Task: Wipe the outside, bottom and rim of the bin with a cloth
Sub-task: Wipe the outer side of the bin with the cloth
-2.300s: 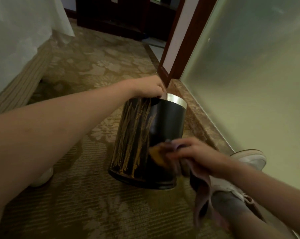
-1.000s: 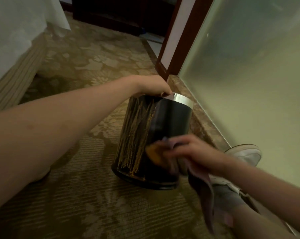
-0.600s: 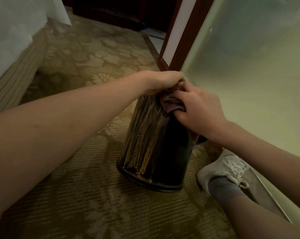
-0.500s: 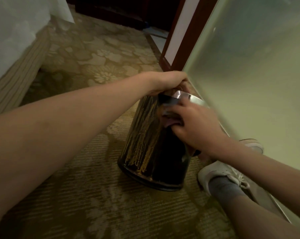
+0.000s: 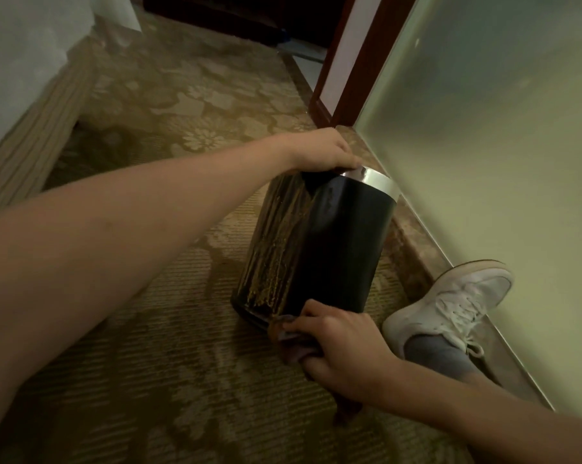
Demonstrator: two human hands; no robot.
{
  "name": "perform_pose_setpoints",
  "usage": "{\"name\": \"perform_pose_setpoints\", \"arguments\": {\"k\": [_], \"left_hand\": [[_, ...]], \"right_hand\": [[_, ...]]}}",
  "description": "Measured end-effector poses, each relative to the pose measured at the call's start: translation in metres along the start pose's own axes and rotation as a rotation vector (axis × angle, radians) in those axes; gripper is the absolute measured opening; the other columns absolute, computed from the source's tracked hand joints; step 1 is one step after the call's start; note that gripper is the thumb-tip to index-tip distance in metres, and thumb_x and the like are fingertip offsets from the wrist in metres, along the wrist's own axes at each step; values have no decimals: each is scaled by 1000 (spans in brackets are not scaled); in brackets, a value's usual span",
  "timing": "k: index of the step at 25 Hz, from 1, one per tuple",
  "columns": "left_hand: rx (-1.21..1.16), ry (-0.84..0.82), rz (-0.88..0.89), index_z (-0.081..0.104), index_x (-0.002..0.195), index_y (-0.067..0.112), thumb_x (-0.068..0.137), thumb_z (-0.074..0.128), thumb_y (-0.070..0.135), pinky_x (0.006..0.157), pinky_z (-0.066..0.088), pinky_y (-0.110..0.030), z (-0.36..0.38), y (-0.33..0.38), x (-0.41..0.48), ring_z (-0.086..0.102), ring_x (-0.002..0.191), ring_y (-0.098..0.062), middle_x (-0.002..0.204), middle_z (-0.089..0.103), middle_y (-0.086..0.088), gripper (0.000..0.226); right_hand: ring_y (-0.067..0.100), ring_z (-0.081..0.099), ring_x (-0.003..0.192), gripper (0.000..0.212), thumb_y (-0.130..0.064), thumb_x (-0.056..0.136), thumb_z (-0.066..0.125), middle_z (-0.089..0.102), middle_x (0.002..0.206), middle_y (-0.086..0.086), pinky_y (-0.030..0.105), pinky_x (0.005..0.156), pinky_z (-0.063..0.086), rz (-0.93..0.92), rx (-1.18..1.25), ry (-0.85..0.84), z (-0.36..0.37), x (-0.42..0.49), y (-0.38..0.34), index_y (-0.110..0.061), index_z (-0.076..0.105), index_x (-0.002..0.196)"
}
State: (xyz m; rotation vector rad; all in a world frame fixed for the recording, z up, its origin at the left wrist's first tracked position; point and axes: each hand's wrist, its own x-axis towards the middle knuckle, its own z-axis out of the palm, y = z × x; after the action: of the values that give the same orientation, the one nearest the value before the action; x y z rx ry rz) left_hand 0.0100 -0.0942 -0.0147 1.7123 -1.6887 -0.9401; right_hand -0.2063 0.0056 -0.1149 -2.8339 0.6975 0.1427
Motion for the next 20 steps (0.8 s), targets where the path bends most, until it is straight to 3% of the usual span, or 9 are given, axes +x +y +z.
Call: {"name": "perform_pose_setpoints", "arguments": {"k": [3,5,7,10,12,15,17,18,20], "left_hand": [[60,24,16,54,63,19,87,55,58,65,40,-25,4,-3,6,52,62,-8,65,55,7,45],[43,77,-8,57,67,16,83,57,62,66,40,-26,7,-8,11,52,61,-9,63,51,9,49],[14,118,-31,57,67,15,78,61,65,67,41,-28,6,-12,12,51,59,-11,61,48,7,51],[-49,162,-65,39,51,21,73,65,67,61,38,-27,-2,-19,7,41,49,-11,54,41,4,57],[-31,206,-98,35,49,22,74,66,65,55,34,-25,-7,-19,6,36,46,-11,51,38,5,59],[96,277,-139,41,51,21,75,67,63,49,28,-27,-9,-13,8,34,46,-13,52,36,3,55],[124,318,-169,66,82,8,74,67,64,57,42,-32,-11,-15,10,54,63,-18,69,57,-6,57],[131,321,-181,65,99,0,75,67,63,67,48,-33,-13,-15,9,61,79,-23,87,65,-11,67],[77,276,-182,64,100,4,85,64,50,64,48,-26,-17,-13,9,60,84,-19,93,62,-7,49]], "right_hand": [[5,62,83,14,-30,83,68,65,89,-12,28,75,50,154,711,-239,-32,1,14,-25,72,96],[11,66,82,14,-17,75,76,72,87,-1,27,77,51,278,1042,-148,-63,5,29,-12,74,88],[22,67,84,34,-15,66,78,72,92,11,31,78,54,379,1137,79,-92,9,46,-3,71,98],[30,65,79,24,-17,71,74,72,85,15,39,80,50,370,1029,399,-117,17,62,-7,74,93],[24,68,82,13,-16,81,72,74,86,10,34,81,49,266,806,479,-122,25,67,-16,76,93],[16,65,85,25,-35,82,67,70,89,0,32,74,48,74,313,517,-110,36,68,-25,74,105],[15,61,87,33,-41,83,62,64,95,-5,36,71,47,43,104,543,-102,47,63,-29,71,112],[15,58,87,34,-42,83,60,61,96,-6,35,68,45,54,59,569,-103,55,61,-30,69,114],[13,52,83,35,-43,86,56,57,96,-5,30,62,38,109,-23,632,-111,74,58,-30,67,116]]}}
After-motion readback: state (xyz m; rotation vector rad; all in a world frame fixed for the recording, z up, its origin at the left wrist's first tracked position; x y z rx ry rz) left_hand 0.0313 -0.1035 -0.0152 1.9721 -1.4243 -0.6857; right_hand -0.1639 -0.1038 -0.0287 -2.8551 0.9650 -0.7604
